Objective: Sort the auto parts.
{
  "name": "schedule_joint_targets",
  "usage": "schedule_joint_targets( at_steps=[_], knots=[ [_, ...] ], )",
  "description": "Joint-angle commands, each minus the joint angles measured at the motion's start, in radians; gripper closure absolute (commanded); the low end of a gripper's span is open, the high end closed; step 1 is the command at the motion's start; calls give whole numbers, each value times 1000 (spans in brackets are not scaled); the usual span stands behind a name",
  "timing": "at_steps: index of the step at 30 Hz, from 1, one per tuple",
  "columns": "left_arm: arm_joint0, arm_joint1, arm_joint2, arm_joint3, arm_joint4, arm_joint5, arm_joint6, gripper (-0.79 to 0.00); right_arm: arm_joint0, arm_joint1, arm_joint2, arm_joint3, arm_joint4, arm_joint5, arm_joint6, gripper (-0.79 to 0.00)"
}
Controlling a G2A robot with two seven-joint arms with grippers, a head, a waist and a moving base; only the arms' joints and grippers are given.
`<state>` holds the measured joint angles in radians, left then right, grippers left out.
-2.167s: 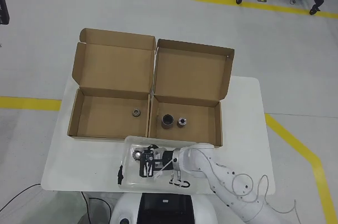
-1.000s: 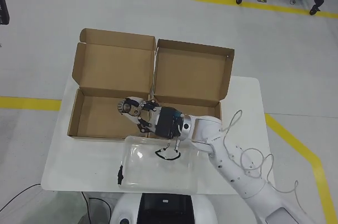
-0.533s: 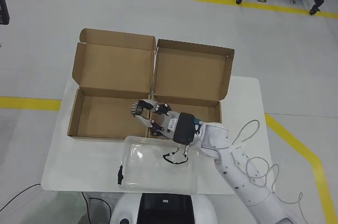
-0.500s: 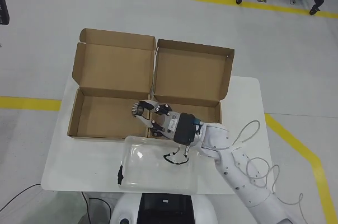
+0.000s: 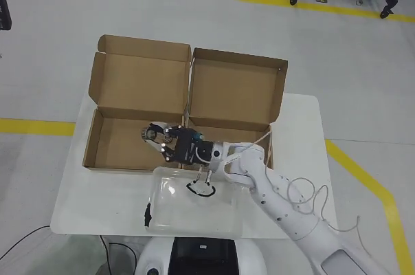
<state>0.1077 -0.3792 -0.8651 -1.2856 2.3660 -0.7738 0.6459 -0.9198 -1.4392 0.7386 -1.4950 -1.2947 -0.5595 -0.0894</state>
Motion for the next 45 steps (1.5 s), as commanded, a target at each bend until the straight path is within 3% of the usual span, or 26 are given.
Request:
schedule_joint_targets(
  at_steps=[1,10,21,32,43,45],
  knots=[
    [0,0,0,0,0,0,0,-785,23,-12,-18,27,14,42,69,0],
    [0,0,0,0,0,0,0,-785,140,-79,-109,227,135,64,168,0],
    [0,0,0,0,0,0,0,-785,307,-215,-258,526,259,82,347,0],
    [0,0,0,0,0,0,0,-785,370,-317,-307,789,329,67,374,0],
    [0,0,0,0,0,0,0,-785,416,-400,-341,934,325,55,392,0],
    [0,0,0,0,0,0,0,-785,423,-414,-342,962,326,49,388,-49]
  ],
)
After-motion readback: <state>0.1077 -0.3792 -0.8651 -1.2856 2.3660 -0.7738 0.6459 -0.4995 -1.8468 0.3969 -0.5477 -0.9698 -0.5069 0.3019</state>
